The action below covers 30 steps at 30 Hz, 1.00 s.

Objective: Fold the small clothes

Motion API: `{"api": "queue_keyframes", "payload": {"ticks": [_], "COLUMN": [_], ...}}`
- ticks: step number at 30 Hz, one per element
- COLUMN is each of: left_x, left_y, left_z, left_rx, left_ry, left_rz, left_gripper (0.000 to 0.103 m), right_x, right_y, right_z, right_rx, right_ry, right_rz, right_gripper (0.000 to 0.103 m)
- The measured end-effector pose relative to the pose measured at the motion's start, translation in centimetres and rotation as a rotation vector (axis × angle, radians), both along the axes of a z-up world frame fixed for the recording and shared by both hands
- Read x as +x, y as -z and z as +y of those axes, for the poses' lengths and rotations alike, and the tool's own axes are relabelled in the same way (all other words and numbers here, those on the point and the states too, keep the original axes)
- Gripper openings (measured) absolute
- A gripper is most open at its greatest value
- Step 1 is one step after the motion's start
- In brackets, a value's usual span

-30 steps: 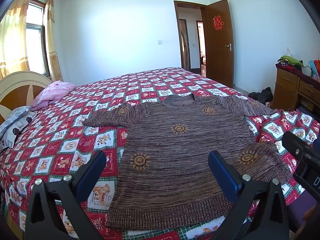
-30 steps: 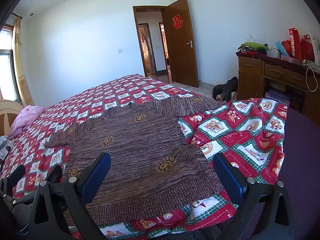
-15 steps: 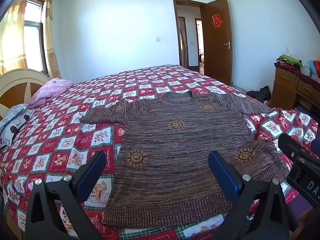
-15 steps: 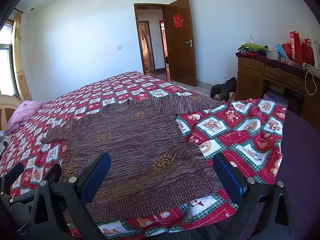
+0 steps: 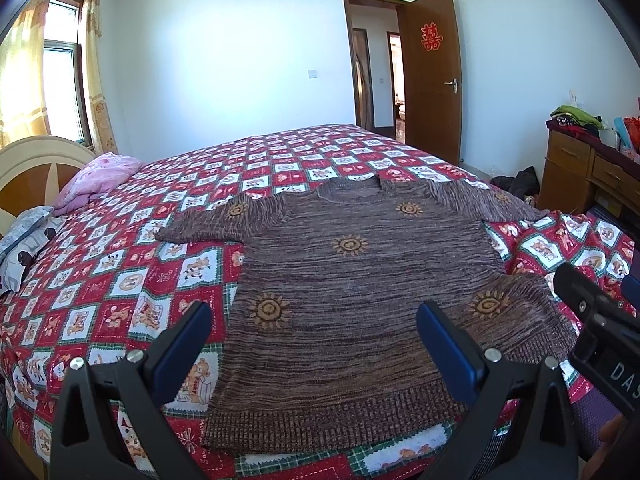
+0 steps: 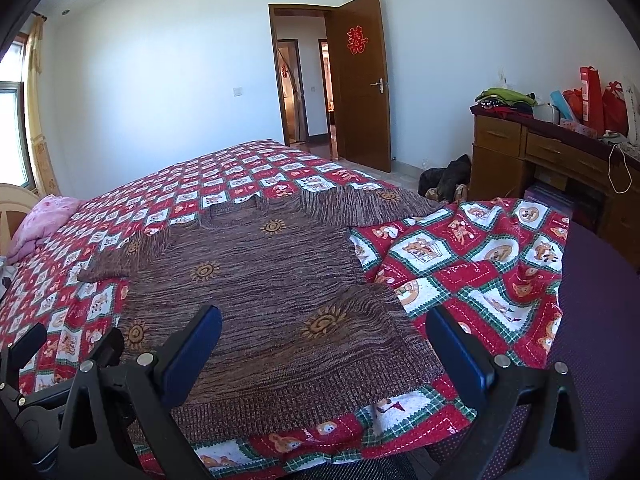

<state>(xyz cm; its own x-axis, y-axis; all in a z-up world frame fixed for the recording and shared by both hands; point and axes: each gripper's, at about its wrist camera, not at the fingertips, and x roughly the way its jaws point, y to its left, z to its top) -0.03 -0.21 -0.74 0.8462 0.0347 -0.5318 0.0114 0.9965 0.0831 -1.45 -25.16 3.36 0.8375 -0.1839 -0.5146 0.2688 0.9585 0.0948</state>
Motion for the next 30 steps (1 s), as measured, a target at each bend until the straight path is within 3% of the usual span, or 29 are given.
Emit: {"api": "queue_keyframes", "payload": {"ticks": [30], "left_x": [0.09], "left_y": [0.15], "left_z": [0.04], "left_rx": [0.026], "left_ry": [-0.012], "left_rz": [0.006], "left_gripper": [0.103], "right_x": [0.14], "right_y": [0.12], "right_z": [-0.05], "right_rx": [0.005], "right_ry": [0.006], "right_rz": [0.004], "right_gripper": [0.102]}}
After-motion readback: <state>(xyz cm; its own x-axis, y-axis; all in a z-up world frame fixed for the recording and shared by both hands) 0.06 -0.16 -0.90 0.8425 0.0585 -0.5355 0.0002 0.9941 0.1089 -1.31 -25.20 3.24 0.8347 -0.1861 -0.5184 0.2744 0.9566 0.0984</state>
